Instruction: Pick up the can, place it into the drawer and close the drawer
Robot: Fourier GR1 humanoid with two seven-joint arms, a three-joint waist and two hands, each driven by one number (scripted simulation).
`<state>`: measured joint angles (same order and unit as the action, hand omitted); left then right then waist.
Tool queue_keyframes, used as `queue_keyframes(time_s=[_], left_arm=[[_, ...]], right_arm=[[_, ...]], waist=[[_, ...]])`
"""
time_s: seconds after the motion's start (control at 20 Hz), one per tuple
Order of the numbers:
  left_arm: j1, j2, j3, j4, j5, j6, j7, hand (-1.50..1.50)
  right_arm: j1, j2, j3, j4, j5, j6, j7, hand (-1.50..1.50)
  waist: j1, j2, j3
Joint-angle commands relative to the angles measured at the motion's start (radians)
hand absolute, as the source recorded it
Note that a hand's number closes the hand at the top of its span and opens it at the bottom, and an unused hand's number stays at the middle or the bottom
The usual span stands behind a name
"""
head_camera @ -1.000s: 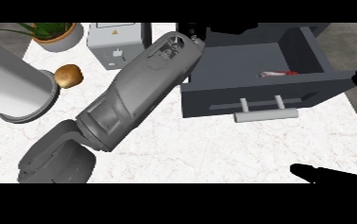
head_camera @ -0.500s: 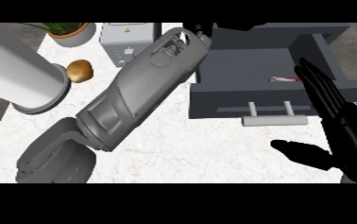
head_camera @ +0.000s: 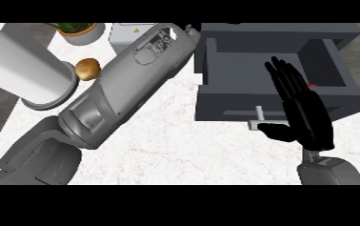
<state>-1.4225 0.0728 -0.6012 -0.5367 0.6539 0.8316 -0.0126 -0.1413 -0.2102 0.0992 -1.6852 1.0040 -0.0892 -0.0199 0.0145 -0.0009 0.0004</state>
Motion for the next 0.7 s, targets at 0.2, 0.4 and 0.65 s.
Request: queue_keyframes(time_s=[0.2, 0.4, 0.65], left_arm=[[0.067, 0.159, -0.011, -0.167, -0.045, -0.052, 0.126, -1.5], [0.156, 0.207, -0.032, -0.317, -0.075, -0.008, 0.163, -1.5], [0.203, 0.245, -0.047, -0.397, -0.09, -0.001, 0.216, -1.5]], right_arm=[[-0.18, 0.055, -0.056, 0.367, 0.063, -0.17, -0.044, -1.5], [-0.188, 0.075, -0.055, 0.45, 0.111, -0.248, -0.054, -1.5], [-0.259, 0.037, -0.118, 0.637, 0.134, -0.338, -0.105, -1.5]], waist=[[0.024, 0.001, 0.0], [0.034, -0.004, 0.0], [0.046, 0.001, 0.001]])
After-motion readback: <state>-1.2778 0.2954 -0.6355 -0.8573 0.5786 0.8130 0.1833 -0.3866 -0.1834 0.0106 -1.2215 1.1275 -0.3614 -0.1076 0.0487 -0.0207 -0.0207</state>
